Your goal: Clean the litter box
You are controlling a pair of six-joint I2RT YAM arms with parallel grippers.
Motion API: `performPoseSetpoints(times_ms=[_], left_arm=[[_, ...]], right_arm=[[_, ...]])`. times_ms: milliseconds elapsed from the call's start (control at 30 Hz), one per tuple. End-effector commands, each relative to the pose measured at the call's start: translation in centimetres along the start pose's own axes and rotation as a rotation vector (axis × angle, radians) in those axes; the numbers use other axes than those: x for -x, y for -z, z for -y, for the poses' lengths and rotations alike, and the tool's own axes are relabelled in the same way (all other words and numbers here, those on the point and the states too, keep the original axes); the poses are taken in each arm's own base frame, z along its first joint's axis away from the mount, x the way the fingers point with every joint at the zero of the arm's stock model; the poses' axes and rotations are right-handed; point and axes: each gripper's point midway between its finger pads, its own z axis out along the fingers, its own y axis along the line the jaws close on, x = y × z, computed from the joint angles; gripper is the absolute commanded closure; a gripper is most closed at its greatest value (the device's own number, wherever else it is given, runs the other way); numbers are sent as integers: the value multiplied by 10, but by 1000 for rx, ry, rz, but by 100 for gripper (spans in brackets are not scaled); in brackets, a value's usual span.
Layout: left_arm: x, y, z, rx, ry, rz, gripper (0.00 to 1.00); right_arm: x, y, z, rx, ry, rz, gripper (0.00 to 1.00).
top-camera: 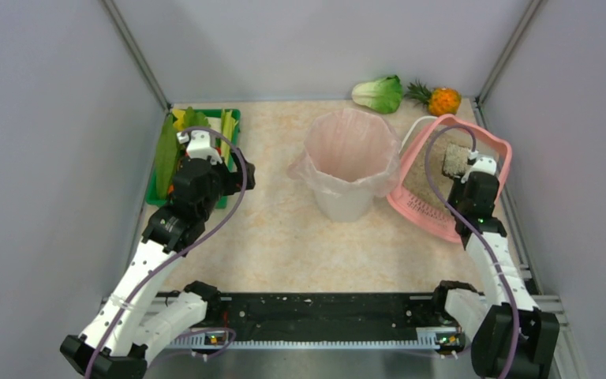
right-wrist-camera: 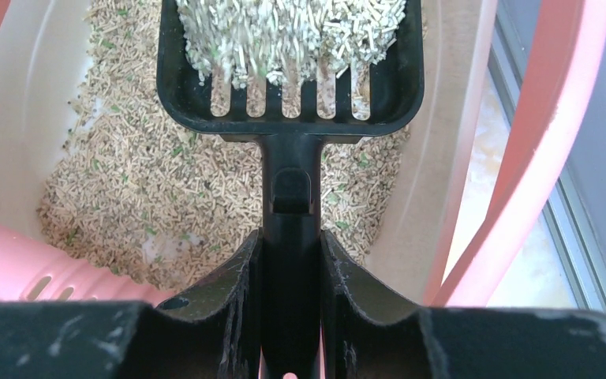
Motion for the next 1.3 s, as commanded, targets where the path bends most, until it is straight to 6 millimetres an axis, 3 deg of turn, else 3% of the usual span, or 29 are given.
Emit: performPoseSetpoints(times_ms=[0,100,267,433,567,700,800,967,1067,1100,1167,1267], left_arm=[[10,2,-2,7,2,40,1],[12,3,-3,13,0,46,1],[11,2,-4,19,-7,45,1],[9,2,-1,5,13,41,1],[10,4,-5,18,3,53,1],[9,4,-4,15,12,52,1],[9,5,-5,13,18,60,1],[12,5,-5,17,14,67,1],[12,5,-4,14,13,67,1],[12,5,-5,14,12,65,1],[13,7,-6,21,12,70,1],[16,9,-9,34,5,84,1]], right_arm=[[54,6,0,-12,-44,213,100],[48,18,-4,17,-46,189,100],[69,20,2,-11,0,259,100],[45,22,-9,54,-16,187,100],[66,25,-3,22,-22,306,100],[57,22,-14,79,7,224,100],[68,28,-8,51,17,324,100],[75,30,-1,16,93,305,100],[78,28,-18,105,68,313,100],[69,28,-20,121,75,261,100],[60,35,-15,104,106,220,100],[73,42,-3,36,104,311,100]])
